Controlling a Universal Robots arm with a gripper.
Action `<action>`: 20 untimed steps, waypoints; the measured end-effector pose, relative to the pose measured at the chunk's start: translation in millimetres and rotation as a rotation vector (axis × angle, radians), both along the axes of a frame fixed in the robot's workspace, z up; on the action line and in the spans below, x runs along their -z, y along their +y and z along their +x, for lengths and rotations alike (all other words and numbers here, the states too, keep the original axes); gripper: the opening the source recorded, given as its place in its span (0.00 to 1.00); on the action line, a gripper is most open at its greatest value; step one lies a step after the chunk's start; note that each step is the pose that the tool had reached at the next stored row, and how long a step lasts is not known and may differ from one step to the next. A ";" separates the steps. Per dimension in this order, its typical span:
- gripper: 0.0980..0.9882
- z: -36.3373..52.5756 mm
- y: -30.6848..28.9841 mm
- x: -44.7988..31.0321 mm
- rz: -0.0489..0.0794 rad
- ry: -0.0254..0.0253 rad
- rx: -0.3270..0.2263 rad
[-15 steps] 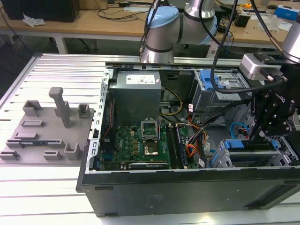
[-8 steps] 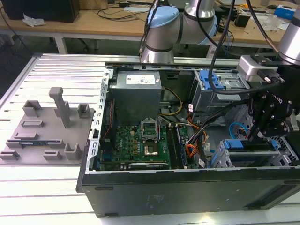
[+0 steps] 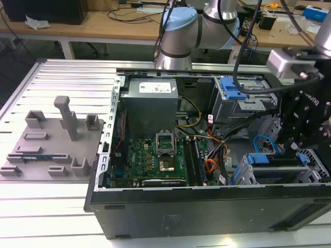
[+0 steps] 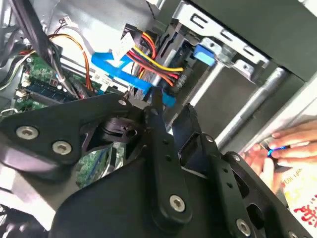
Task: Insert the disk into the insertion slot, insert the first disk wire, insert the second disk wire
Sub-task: 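Insert the second disk wire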
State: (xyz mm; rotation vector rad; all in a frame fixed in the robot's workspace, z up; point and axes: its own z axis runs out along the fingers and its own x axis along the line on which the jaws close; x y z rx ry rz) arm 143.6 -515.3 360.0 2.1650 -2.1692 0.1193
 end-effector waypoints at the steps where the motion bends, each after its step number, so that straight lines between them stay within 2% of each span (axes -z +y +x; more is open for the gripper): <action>1: 0.28 0.0 0.0 -7.8 0.000 0.0000 0.000; 2: 0.20 0.0 0.0 -12.1 0.000 0.0000 0.000; 3: 0.20 0.0 0.0 -16.9 0.000 0.0000 0.000; 4: 0.06 0.0 0.0 -26.2 0.000 0.0000 0.000; 5: 0.01 0.0 0.0 -33.9 0.000 0.0000 0.000; 7: 0.01 0.0 0.0 -43.1 0.000 0.0000 0.000; 20: 0.01 0.1 0.0 -44.1 0.000 0.0000 0.000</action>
